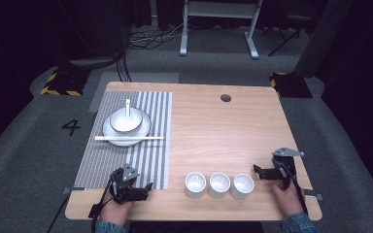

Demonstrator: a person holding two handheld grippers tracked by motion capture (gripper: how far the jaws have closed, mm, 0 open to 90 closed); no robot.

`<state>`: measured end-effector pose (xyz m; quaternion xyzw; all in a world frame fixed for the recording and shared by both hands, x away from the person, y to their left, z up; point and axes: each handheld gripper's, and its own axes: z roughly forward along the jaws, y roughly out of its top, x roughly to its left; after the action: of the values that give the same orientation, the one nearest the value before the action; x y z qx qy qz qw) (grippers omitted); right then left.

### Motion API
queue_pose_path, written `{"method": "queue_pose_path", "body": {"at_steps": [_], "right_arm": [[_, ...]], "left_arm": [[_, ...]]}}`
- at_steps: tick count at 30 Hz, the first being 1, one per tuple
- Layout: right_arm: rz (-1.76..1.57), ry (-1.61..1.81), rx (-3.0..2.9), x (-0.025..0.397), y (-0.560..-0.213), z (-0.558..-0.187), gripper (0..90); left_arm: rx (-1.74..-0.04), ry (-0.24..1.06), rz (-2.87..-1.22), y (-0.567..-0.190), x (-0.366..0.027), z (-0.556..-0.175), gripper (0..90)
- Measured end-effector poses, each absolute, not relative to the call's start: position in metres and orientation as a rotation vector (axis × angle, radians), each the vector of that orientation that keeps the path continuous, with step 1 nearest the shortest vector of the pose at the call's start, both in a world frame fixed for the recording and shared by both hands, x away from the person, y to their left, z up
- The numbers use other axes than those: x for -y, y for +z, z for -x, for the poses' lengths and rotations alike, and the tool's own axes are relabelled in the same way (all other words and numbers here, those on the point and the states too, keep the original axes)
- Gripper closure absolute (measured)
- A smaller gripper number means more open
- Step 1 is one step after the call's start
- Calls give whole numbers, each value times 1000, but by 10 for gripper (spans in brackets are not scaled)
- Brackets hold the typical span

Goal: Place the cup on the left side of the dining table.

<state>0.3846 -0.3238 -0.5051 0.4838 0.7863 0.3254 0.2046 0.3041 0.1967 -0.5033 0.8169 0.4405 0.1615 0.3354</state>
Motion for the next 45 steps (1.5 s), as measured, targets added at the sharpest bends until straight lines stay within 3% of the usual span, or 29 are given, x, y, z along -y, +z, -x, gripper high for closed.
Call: {"method": "queue_pose_path", "body": {"at_steps": [14,20,45], "right_arm": [[-1347,909,-2194,324,-505,-384,5],[-1347,909,-2194,324,-505,-384,5],[-1347,909,-2194,324,-505,-384,5]], "left_arm": [[-1144,423,-2136,-503,-195,-305,152],[-1143,427,-2125,-501,-194,-304,193],[-1001,479,-1901,-448,-183,-282,196]]}}
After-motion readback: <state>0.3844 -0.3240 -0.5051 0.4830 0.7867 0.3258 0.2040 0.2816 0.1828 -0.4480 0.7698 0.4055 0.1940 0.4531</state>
